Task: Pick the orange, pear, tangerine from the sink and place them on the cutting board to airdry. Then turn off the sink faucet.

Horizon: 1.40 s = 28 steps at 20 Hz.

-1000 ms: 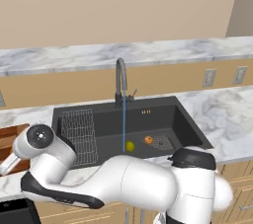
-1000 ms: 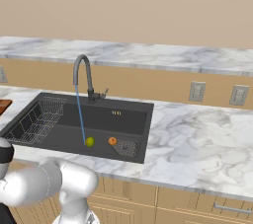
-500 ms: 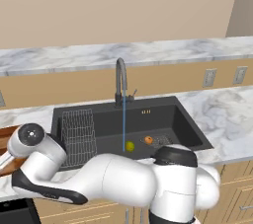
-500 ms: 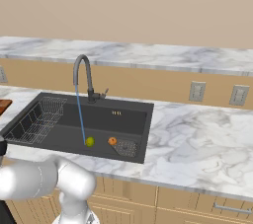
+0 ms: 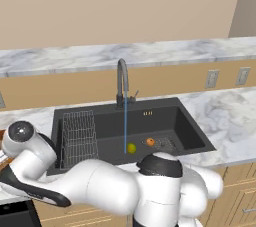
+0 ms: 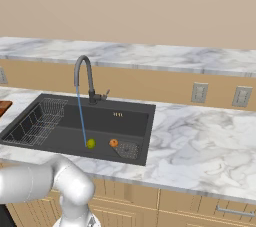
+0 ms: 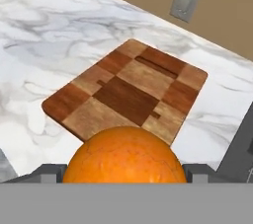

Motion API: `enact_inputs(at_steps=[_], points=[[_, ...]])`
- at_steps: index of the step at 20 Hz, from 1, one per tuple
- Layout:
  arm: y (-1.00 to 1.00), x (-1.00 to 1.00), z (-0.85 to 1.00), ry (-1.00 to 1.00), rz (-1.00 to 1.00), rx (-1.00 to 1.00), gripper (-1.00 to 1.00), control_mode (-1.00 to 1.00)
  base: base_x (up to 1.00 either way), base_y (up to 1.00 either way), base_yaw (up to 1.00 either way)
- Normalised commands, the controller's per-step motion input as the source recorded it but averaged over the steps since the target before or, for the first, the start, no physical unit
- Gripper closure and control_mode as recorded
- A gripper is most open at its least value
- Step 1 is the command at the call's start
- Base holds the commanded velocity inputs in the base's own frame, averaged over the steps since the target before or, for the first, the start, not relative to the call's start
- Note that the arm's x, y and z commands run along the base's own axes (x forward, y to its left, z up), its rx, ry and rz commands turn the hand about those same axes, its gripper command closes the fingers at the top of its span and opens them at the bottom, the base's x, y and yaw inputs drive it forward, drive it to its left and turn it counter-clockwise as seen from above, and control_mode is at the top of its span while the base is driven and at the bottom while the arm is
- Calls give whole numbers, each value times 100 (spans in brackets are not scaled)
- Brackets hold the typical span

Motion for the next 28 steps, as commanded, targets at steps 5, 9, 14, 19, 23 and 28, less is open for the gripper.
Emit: enact_inputs(at_steps=[5,9,14,19,23,28], points=[[14,23,-16,9,-6,0,100,-100,0,0,0],[18,21,-23,7,-5,0,100,-100,0,0,0],[17,19,-25,6,-5,0,100,-100,0,0,0],[17,18,-21,4,-4,0,100,-100,0,0,0],[14,16,-22,4,-4,0,100,-100,0,0,0],[17,15,-24,4,-4,0,100,-100,0,0,0]])
